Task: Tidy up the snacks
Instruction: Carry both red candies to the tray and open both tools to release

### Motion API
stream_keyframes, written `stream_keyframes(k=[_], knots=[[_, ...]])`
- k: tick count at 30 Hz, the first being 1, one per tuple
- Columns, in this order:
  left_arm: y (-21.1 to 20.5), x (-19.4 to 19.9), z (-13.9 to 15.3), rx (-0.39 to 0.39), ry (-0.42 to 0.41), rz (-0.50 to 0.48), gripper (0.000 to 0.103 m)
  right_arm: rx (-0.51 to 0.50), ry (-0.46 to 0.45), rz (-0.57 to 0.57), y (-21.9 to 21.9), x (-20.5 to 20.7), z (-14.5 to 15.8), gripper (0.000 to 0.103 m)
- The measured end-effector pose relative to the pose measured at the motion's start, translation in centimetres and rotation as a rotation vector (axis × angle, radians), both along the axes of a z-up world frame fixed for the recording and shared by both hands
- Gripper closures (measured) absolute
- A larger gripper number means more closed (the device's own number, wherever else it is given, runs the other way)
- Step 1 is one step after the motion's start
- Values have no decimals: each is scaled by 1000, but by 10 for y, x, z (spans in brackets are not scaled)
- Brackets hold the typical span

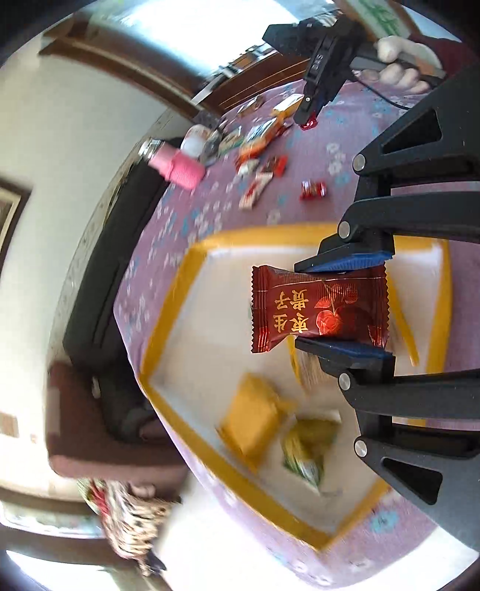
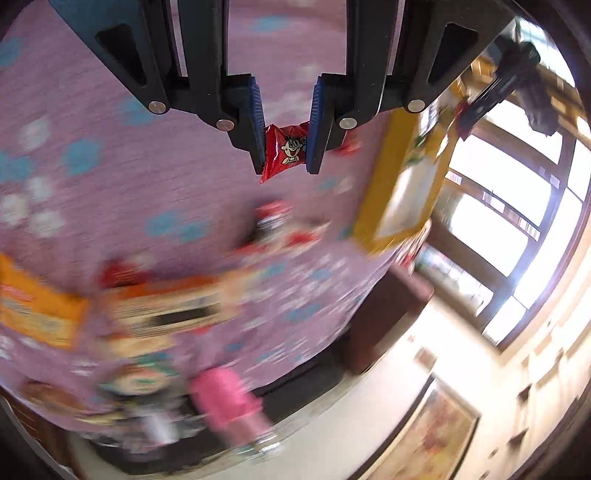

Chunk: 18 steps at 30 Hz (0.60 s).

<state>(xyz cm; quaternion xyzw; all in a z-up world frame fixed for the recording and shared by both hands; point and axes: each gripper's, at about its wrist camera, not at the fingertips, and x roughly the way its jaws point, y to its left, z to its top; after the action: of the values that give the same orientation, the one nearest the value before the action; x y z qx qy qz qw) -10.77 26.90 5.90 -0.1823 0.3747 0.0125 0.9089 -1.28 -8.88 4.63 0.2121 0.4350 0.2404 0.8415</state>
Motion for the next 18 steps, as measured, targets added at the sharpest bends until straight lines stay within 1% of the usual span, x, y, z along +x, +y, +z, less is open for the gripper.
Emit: stream_keyframes(k=[5, 9, 12, 15, 18], knots=[[22, -10, -11, 8, 10, 28, 73, -35, -27, 158, 93, -15, 18, 82], [35, -16, -23, -15, 38, 34, 73, -97, -39, 254, 156, -24, 22, 82], [39, -13, -31, -26, 59, 20, 73, -143, -40, 296, 195, -20, 22, 82], [38, -8, -32, 14, 73, 16, 73, -193, -44, 314, 226, -6, 23, 82], [39, -2, -32, 33, 79, 12, 73, -229, -26, 313, 254, 15, 20, 82]])
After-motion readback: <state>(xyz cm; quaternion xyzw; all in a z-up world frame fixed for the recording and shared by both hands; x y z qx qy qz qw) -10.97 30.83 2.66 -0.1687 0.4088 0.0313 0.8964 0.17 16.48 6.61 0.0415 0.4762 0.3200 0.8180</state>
